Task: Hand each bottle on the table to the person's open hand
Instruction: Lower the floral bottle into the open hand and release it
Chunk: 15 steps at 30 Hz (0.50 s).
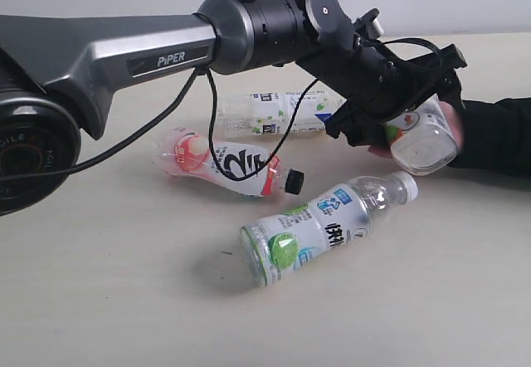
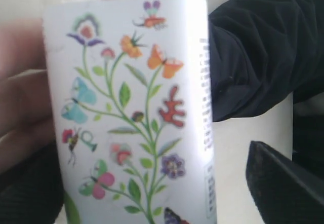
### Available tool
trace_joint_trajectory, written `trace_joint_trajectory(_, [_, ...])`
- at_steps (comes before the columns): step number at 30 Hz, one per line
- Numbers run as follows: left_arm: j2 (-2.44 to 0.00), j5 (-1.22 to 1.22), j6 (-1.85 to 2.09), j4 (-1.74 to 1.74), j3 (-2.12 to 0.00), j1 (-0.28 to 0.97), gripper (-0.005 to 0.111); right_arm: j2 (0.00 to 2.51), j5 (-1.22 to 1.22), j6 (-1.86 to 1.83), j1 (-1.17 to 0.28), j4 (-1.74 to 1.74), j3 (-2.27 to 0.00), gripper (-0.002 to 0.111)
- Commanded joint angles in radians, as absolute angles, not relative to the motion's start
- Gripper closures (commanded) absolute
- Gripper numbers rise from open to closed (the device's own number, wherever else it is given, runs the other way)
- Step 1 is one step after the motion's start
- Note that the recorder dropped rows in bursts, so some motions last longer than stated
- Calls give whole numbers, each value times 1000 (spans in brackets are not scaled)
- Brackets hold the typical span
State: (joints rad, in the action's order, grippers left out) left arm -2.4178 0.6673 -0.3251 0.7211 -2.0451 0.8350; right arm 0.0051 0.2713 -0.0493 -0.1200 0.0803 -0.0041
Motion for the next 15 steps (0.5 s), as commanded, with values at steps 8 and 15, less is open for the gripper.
trace_joint_trajectory(8, [-2350, 752, -291, 716, -2052, 812, 19, 0, 266, -50, -115, 77, 0, 108])
trace_joint_trajectory(15, [-2289, 840, -266, 667, -2052, 798, 21, 0, 266, -50, -115, 77, 0, 108])
